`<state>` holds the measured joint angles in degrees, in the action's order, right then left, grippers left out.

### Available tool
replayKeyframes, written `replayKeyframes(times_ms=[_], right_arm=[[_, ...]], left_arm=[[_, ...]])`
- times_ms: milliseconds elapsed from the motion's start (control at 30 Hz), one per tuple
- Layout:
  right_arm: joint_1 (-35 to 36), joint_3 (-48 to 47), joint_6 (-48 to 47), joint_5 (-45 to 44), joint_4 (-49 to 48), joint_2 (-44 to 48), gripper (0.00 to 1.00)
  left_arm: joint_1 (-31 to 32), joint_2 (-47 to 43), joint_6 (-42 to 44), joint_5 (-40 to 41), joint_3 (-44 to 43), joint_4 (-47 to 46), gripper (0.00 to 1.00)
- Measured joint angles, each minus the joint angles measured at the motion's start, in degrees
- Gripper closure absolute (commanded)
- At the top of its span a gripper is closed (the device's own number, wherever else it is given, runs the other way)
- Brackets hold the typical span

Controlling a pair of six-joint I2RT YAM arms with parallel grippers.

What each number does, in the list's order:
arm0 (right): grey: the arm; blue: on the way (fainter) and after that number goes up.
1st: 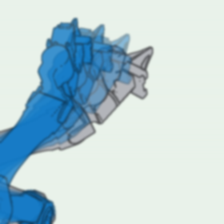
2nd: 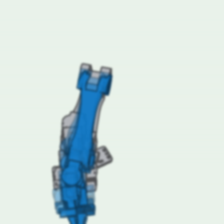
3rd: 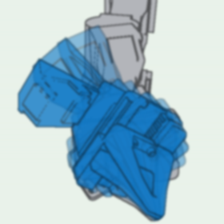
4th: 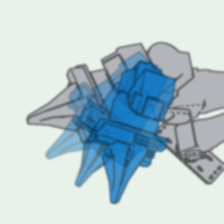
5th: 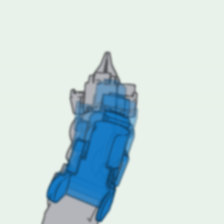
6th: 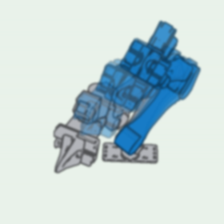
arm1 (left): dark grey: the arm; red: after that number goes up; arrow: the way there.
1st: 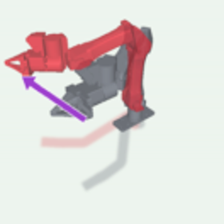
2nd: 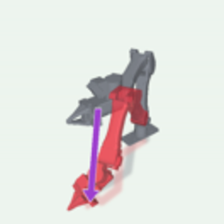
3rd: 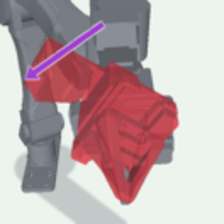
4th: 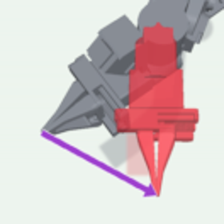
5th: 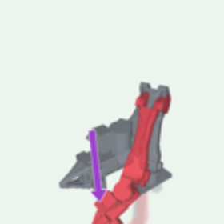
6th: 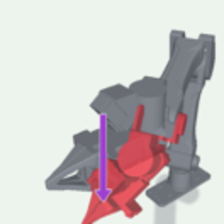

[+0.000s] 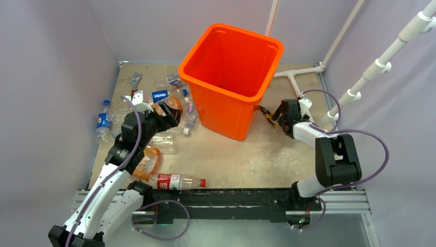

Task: Put the plastic bottles in the bin
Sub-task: Pick up the plastic bottle at the center of the board.

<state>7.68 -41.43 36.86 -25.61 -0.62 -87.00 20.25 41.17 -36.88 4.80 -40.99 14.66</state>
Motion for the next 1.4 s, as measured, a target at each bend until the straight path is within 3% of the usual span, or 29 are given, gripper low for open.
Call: replayKeyframes(times_ms=[133, 367, 567, 800, 1033, 1267, 1400], right_arm=[[-0.4, 0.0, 0.0, 1.0, 0.1, 0.0, 0.19], [-0.6, 1.0, -0.4, 1.8, -0.3, 1.6, 0.53], [-0.6, 2.0, -1.0, 2.8, -0.2, 6.4, 0.67], [2.5, 4.8, -1.9, 3.9, 0.5, 20.5, 0.69], [14.8, 4.5, -4.4, -2.6, 3.1, 35.8, 0.71], [14.8, 2.4, -6.9, -7.6, 10.6, 42.2, 0.72], [14.8, -0.2, -10.1, -5.5, 10.6, 48.1, 0.72]], left_arm=[[0.0, 0.0, 0.0, 0.0, 0.0, 0.0, 0.06], [0.0, 0.0, 0.0, 0.0, 0.0, 0.0, 0.06], [0.0, 0.0, 0.0, 0.0, 0.0, 0.0, 0.06], [0.0, -0.3, 0.0, 1.8, 0.0, 0.2, 0.06], [0.0, -1.8, 0.0, 8.9, -2.4, 3.6, 0.06], [0.0, -3.1, 0.0, 13.1, -8.8, 3.3, 0.06], [0.0, -2.3, 0.0, 13.5, -12.0, 2.2, 0.07]])
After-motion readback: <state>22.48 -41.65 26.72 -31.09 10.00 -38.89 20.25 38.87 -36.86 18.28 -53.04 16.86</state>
